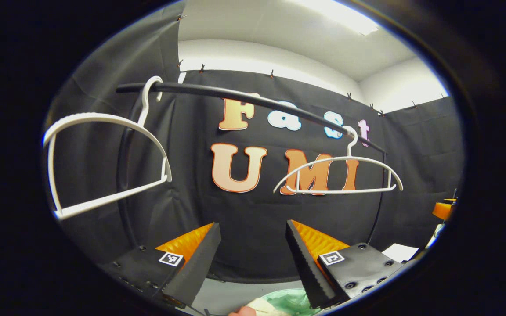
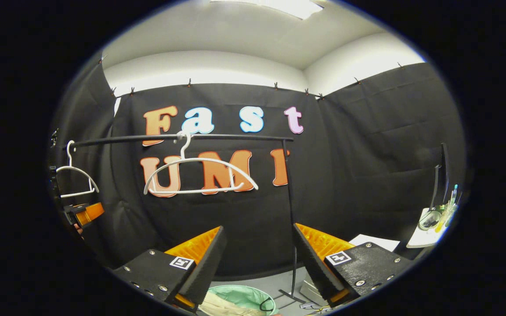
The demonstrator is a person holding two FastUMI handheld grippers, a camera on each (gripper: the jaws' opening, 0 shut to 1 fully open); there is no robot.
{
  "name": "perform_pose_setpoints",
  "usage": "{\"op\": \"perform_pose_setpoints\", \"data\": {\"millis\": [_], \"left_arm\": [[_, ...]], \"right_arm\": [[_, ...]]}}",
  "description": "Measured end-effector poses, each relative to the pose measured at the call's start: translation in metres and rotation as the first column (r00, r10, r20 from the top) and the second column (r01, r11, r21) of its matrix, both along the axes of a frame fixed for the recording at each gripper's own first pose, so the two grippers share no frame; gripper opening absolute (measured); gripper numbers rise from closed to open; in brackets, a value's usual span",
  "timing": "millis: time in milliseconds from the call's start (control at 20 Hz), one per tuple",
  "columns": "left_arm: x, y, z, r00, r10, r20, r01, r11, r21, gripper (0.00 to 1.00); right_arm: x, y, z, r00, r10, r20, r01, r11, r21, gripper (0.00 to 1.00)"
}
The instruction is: Grasp the clothes on the hanger with both hands and then place them into the laundry hamper below.
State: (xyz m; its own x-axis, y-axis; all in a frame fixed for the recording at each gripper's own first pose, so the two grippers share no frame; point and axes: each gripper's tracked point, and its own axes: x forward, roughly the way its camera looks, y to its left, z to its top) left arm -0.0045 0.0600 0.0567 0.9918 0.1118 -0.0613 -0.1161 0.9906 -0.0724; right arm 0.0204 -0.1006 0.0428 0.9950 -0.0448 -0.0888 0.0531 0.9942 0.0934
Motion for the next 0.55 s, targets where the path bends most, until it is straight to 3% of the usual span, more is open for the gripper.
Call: {"op": "perform_pose_setpoints", "data": {"millis": [150,250,500,550], "left_arm": [[-0.005,0.005,0.018,0.999,0.004,0.052,-0.004,1.000,-0.001,1.00],[-0.008,0.005,0.024,0.998,0.011,0.069,-0.012,1.000,0.007,0.94],[-0.011,0.004,0.028,0.996,0.016,0.087,-0.015,1.000,-0.008,0.97],[-0.012,0.003,0.027,0.996,0.016,0.087,-0.015,1.000,-0.012,0.94]], "right_arm": [[-0.005,-0.020,0.004,0.999,-0.042,0.022,0.042,0.999,-0.028,0.93],[-0.009,-0.022,0.003,0.999,-0.047,0.019,0.047,0.998,-0.035,0.93],[-0.007,-0.018,-0.002,0.999,-0.034,0.019,0.034,0.999,-0.024,0.93],[-0.006,-0.017,-0.002,0.999,-0.030,0.021,0.031,0.999,-0.028,0.82]]}}
